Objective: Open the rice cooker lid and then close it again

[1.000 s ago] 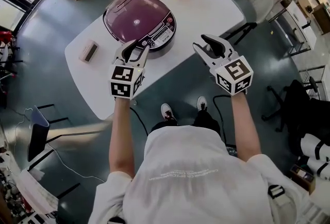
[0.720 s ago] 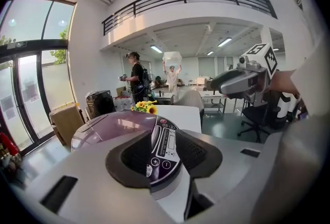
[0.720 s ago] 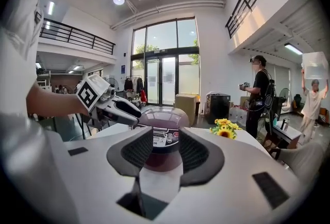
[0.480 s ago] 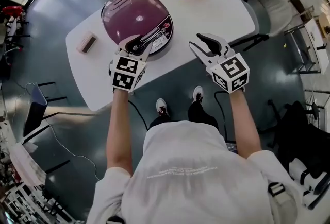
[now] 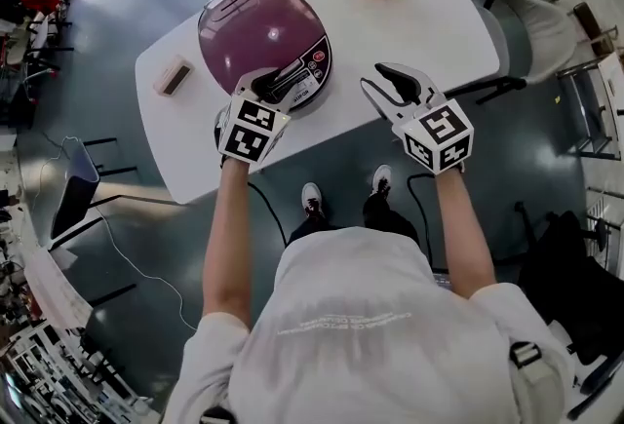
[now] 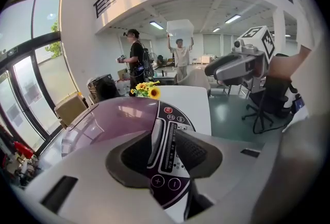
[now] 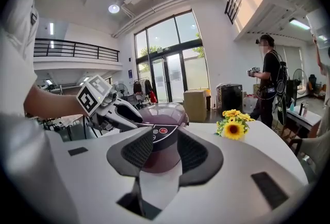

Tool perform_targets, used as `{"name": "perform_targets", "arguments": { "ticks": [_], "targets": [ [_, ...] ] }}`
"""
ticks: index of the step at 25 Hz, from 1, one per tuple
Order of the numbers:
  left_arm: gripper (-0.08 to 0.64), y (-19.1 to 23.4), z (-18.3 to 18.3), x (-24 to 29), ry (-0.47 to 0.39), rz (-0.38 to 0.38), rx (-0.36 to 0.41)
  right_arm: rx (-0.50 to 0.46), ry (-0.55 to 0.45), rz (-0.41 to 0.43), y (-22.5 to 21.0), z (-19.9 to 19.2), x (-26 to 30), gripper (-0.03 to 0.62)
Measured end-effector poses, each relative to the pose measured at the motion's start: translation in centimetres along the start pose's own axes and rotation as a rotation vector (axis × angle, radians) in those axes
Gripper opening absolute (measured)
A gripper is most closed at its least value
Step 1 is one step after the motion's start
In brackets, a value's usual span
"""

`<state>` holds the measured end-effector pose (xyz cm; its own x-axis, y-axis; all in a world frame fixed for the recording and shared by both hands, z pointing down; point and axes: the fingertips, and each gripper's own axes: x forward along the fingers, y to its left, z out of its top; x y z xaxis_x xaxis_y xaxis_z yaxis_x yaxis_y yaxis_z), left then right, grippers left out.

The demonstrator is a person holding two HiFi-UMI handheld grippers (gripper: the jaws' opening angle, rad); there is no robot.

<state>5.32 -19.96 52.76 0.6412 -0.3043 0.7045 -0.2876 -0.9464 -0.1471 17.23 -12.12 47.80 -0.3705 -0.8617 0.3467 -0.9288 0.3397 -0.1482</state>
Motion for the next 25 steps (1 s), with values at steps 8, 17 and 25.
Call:
{"name": "perform_targets", "arguments": {
  "ticks": [8, 17, 25],
  "targets": [
    [0.143, 0.3, 0.1, 0.4, 0.031, 0.013, 0.015, 0.031, 0.0, 0.0, -0.8, -0.5, 0.2, 0.155],
    [0.152, -0.5, -0.1, 0.6, 0.061, 0.039, 0.073, 0.036, 0.003, -0.002, -0.2, -0.9, 0.0, 0.155],
    [0.152, -0.5, -0.2, 0.5, 0.082, 0.033, 0.067, 0.033, 0.002, -0.015, 0.4, -0.9, -0.7, 0.153]
  ]
}}
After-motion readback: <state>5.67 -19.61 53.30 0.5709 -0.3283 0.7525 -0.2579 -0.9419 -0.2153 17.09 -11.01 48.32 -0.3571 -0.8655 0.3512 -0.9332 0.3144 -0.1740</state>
